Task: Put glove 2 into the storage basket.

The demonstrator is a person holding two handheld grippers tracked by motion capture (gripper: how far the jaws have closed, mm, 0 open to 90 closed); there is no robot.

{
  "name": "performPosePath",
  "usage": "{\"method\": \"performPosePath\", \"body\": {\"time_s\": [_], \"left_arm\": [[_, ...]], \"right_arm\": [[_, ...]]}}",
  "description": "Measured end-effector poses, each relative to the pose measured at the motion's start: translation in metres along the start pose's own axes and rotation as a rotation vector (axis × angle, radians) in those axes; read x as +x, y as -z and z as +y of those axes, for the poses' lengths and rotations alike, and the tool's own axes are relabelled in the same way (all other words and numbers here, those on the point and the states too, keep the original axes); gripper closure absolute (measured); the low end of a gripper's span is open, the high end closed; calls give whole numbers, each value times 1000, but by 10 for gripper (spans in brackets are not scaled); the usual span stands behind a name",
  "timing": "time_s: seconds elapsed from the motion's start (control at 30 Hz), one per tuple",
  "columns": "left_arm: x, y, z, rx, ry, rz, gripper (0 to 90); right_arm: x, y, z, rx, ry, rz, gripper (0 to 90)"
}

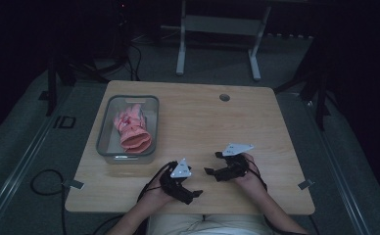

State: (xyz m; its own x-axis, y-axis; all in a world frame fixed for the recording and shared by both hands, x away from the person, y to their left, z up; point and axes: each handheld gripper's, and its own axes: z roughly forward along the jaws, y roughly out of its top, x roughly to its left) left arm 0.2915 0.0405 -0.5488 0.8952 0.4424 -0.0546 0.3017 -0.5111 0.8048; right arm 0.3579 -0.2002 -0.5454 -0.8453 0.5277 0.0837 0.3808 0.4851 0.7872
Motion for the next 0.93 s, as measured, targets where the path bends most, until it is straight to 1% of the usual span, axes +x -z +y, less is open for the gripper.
{"method": "performPosePath", "body": {"time_s": [0.03, 0.13, 0.2, 0.23, 0.37, 0.5, 0.53, 0.6, 0.7, 0.77, 0.93], "left_arm": [[-1, -1, 0, 1, -4, 1, 69], [-2, -2, -2, 12, -18, 13, 69], [-3, -2, -3, 4, -15, 16, 69], [-3, -3, -4, 7, -10, 20, 69], [-3, -4, -5, 20, -14, 19, 68], [-4, -4, -6, 24, -22, 17, 69], [-4, -4, -6, 24, -22, 17, 68], [-3, -5, -8, 32, -18, 16, 69], [-2, -5, -9, 33, -16, 11, 69], [-2, -4, -9, 29, -22, 21, 69], [-2, -4, -9, 31, -22, 18, 69]], "right_arm": [[0, 1, -2, -6, -11, -2, 168], [-3, 4, -8, -14, -15, -19, 168], [-4, 5, -12, -11, -28, -27, 168], [-4, 5, -14, -6, -33, -31, 168], [-4, 8, -19, 4, -34, -43, 168], [-5, 11, -22, -4, -43, -47, 165], [-5, 11, -22, -4, -43, -47, 165], [-5, 12, -24, -4, -59, -53, 163], [-4, 12, -24, -4, -55, -54, 160], [-4, 12, -25, -1, -56, -54, 160], [-5, 12, -25, -7, -58, -51, 160]]}}
